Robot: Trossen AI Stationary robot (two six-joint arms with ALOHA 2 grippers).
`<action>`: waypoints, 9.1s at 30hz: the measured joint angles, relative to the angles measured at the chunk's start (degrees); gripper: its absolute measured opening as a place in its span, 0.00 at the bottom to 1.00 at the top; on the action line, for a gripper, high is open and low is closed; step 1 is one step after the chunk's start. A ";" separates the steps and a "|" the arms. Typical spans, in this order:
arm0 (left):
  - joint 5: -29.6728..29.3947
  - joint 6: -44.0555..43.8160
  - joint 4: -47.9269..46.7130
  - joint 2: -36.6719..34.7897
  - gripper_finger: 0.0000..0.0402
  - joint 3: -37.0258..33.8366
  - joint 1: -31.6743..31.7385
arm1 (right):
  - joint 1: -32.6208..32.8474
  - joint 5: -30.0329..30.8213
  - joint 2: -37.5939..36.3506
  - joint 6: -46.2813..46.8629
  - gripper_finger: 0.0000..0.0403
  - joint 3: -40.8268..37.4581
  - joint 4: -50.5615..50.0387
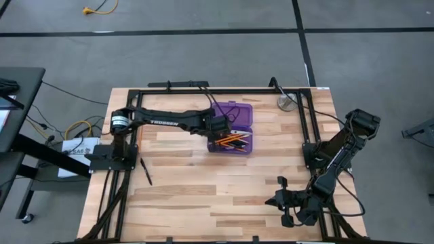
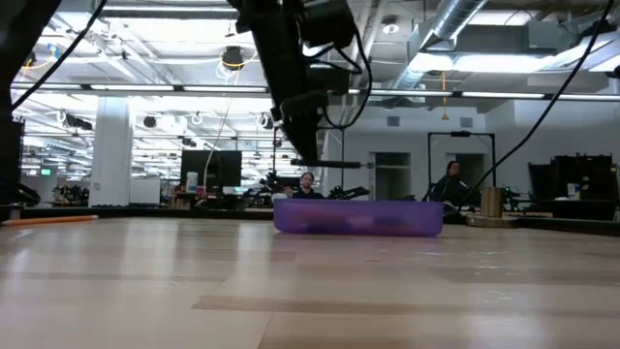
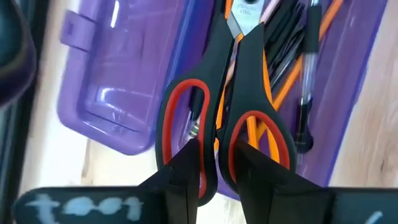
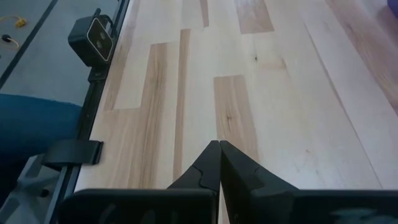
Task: Pick & place school supplies into a supply box
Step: Put the black scissors into the pencil box, then put the black pen into the pencil box, then put the orange pencil into the pencil box
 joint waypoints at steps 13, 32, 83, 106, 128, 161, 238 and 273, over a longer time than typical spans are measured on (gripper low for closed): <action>1.46 0.37 4.66 5.94 0.17 -1.32 -0.55 | -0.04 0.02 0.02 0.50 0.00 -0.04 -1.06; 4.35 -5.35 -0.02 4.62 0.46 -1.23 -3.13 | -0.04 0.07 0.02 0.04 0.00 -0.04 -1.16; 4.03 -130.00 -10.79 -23.70 0.47 -40.07 -40.31 | -8.01 0.02 0.02 3.64 0.00 -0.02 0.14; 10.30 -130.70 -24.99 -23.72 0.47 -42.17 -41.70 | -8.91 0.07 0.02 1.07 0.00 -0.02 -0.02; 12.32 -131.28 -12.02 -23.88 0.39 -50.15 -38.55 | -11.32 -2.18 0.02 0.06 0.00 -0.02 0.22; 15.44 -128.00 -8.94 -23.79 0.03 -50.30 -28.15 | -10.80 -6.03 0.02 0.06 0.00 -0.02 0.22; 1.00 18.09 -5.84 12.07 0.02 18.06 0.05 | -24.87 -5.99 -0.02 -4.88 0.00 0.00 -6.84; 0.45 17.53 -10.08 15.51 0.21 19.98 -1.20 | -25.24 -6.01 -0.02 -4.44 0.00 0.00 -8.87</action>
